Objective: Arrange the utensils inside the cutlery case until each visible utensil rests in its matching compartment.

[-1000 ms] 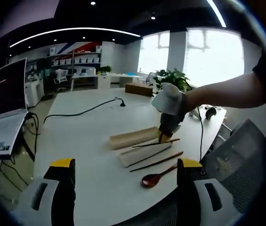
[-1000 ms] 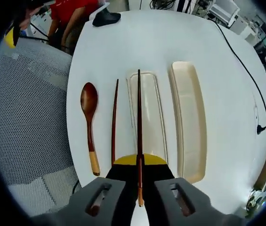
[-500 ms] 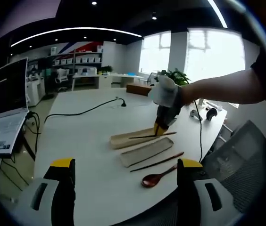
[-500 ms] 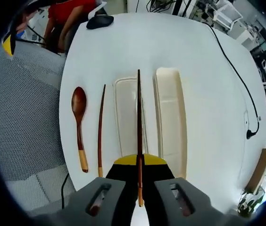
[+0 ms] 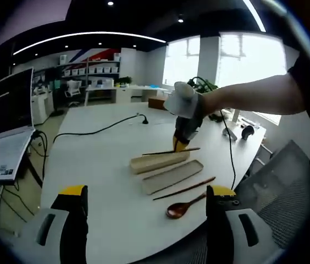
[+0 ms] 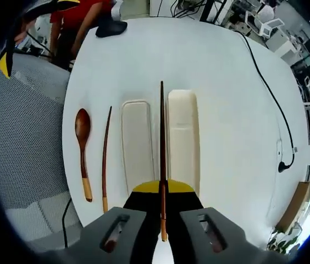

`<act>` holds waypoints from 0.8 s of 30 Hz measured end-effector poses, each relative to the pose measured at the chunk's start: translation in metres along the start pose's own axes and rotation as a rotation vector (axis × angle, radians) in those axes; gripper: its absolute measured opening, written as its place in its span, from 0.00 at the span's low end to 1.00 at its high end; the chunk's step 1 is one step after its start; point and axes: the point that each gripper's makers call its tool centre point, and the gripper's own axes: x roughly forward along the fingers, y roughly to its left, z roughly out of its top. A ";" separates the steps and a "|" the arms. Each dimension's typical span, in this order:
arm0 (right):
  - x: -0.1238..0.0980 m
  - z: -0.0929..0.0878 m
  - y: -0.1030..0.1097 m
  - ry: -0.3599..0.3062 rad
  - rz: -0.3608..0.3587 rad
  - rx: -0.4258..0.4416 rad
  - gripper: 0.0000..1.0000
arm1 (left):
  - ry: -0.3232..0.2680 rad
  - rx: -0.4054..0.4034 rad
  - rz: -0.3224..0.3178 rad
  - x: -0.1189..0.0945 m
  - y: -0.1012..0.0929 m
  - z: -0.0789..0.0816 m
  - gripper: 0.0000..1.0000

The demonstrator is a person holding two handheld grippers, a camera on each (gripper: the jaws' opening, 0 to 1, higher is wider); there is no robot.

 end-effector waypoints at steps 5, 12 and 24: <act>0.005 -0.001 -0.008 0.018 0.000 0.000 0.00 | 0.001 -0.016 -0.003 0.000 0.000 -0.001 0.91; 0.014 0.006 -0.012 0.023 0.000 -0.014 0.00 | 0.002 -0.019 -0.003 0.000 0.001 -0.003 0.91; 0.030 0.018 -0.024 0.024 0.015 -0.035 0.00 | 0.003 -0.035 -0.003 -0.001 0.002 -0.003 0.92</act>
